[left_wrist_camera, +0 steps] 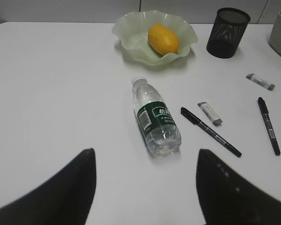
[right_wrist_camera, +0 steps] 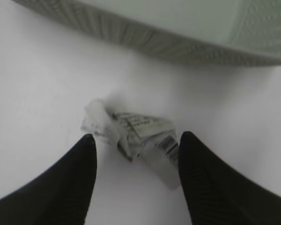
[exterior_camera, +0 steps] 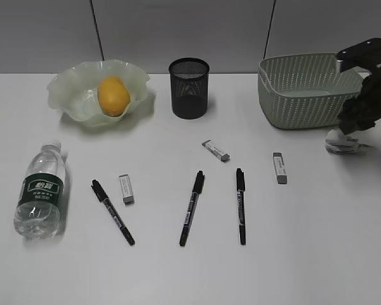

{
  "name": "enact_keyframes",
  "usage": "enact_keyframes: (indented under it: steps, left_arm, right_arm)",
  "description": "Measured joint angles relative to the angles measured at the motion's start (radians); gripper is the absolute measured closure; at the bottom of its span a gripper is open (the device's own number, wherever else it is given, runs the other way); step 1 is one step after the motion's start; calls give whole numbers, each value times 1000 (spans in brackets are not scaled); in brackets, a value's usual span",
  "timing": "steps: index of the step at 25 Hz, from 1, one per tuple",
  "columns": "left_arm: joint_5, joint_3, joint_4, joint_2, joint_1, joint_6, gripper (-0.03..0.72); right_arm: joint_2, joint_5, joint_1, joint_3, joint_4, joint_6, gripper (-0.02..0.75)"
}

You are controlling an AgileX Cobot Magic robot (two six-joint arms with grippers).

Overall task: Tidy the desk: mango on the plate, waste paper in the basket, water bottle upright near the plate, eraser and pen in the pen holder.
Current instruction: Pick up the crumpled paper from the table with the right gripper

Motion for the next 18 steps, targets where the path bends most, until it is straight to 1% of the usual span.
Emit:
enact_keyframes:
  steps: [4,5,6,7,8,9,10,12,15,18]
  left_arm:
    - [-1,0,0,0,0,0,197]
    - [-1,0,0,0,0,0,199]
    - [-1,0,0,0,0,0,200]
    - [-1,0,0,0,0,0,200]
    - [-1,0,0,0,1,0,202]
    - [-1,0,-1,0,1,0,201]
    - [-2,0,-1,0,1,0,201]
    - [-2,0,-1,0,1,0,201]
    - [-3,0,-1,0,1,0,201]
    - [-3,0,-2,0,1,0,201]
  right_arm:
    - [106,5,0,-56,-1,-37,292]
    - [127,9,0,-61,-1,-41,309]
    - [139,19,0,-62,-2,-42,361]
    - [144,29,0,-63,-3,-45,439]
    - [143,35,-1,-63,1,-45,560]
    - [137,41,-3,-64,18,-45,642]
    - [122,55,-4,-64,44,-47,689]
    - [64,107,-2,-64,111,-59,724]
    - [-63,164,11,-68,192,-68,725]
    - [-156,178,16,-121,243,-67,725]
